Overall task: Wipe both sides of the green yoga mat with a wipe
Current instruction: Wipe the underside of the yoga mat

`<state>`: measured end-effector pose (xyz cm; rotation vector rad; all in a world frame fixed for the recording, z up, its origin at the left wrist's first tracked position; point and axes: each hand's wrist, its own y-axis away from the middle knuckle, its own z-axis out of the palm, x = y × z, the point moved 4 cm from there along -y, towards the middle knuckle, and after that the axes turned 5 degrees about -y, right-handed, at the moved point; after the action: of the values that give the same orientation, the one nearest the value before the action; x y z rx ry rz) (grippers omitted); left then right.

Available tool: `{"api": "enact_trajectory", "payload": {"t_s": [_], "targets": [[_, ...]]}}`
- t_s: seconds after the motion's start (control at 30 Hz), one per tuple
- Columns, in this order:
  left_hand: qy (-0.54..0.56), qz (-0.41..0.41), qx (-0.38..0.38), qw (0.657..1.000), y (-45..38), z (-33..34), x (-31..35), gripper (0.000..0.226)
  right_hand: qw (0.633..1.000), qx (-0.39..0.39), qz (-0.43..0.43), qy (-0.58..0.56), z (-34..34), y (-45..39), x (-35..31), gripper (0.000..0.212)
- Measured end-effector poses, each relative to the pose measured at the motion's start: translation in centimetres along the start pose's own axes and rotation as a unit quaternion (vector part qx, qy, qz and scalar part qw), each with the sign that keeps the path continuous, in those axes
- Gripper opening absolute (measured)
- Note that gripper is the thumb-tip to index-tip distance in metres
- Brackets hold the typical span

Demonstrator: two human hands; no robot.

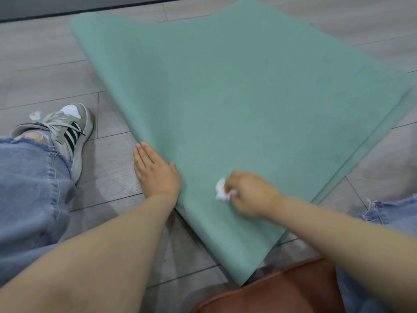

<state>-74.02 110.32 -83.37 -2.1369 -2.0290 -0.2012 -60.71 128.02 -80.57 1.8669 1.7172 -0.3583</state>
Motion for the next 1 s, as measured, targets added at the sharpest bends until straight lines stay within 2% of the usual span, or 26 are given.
{"api": "enact_trajectory", "payload": {"t_s": [0.1, 0.13, 0.2, 0.27, 0.33, 0.4, 0.43, 0.47, 0.53, 0.6, 0.67, 0.77, 0.83, 0.9, 0.93, 1.0], "targets": [[-0.019, 0.023, -0.006, 1.000, 0.2, -0.1, 0.4, 0.083, 0.980, -0.151, -0.127, 0.017, 2.9, 3.7, -5.0, 0.017], [-0.027, 0.032, -0.005, 0.999, 0.3, -0.2, 0.4, 0.079, 0.973, -0.174, -0.150, 0.027, 2.5, 3.6, -5.1, 0.016], [-0.050, 0.060, 0.003, 0.997, 0.1, -0.4, 0.7, 0.074, 0.968, -0.173, -0.170, 0.065, 0.9, 1.5, -2.7, 0.015], [-0.099, 0.159, -0.001, 0.982, 0.1, -0.5, 1.7, 0.074, 0.985, -0.089, -0.097, 0.108, -2.3, -1.6, 2.0, 0.017], [-0.105, 0.259, -0.050, 0.959, 0.4, 0.1, 3.2, 0.069, 0.986, 0.046, 0.091, 0.135, -7.0, -3.4, 8.0, 0.019], [-0.084, 0.255, -0.103, 0.958, 0.7, 0.4, 4.2, 0.055, 0.946, 0.176, 0.260, 0.080, -10.5, -2.1, 11.6, 0.020], [-0.083, 0.243, -0.112, 0.960, 0.9, 0.8, 4.3, 0.053, 0.931, 0.216, 0.291, 0.048, -10.8, -1.5, 12.0, 0.020], [-0.089, 0.237, -0.117, 0.960, 1.1, 1.1, 4.4, 0.054, 0.932, 0.221, 0.286, 0.035, -10.2, -1.2, 11.8, 0.018], [-0.102, 0.245, -0.126, 0.956, 1.3, 1.6, 4.4, 0.056, 0.958, 0.178, 0.219, 0.047, -7.2, -0.8, 8.9, 0.014], [-0.102, 0.247, -0.125, 0.955, 1.2, 1.7, 4.2, 0.055, 0.988, 0.094, 0.115, 0.041, -3.2, -0.4, 4.9, 0.017], [-0.098, 0.252, -0.132, 0.954, 1.1, 1.6, 4.3, 0.056, 0.999, 0.003, 0.007, 0.031, 0.5, 0.9, 0.4, 0.020], [-0.109, 0.271, -0.157, 0.943, 1.3, 1.4, 4.0, 0.062, 0.980, -0.127, -0.150, 0.008, 3.8, 4.0, -6.0, 0.015], [-0.121, 0.289, -0.181, 0.932, 1.3, 1.3, 3.6, 0.067, 0.959, -0.188, -0.213, 0.015, 3.6, 4.7, -6.3, 0.013], [-0.135, 0.303, -0.200, 0.922, 1.3, 1.3, 3.4, 0.072, 0.950, -0.216, -0.218, 0.055, 2.1, 3.4, -3.5, 0.013], [-0.137, 0.306, -0.208, 0.919, 1.3, 1.3, 3.4, 0.074, 0.963, -0.191, -0.178, 0.068, 0.8, 2.2, -1.3, 0.014], [-0.143, 0.308, -0.217, 0.915, 1.2, 1.5, 3.5, 0.075, 0.995, -0.065, -0.038, 0.067, -3.5, -0.3, 4.1, 0.023]]}}
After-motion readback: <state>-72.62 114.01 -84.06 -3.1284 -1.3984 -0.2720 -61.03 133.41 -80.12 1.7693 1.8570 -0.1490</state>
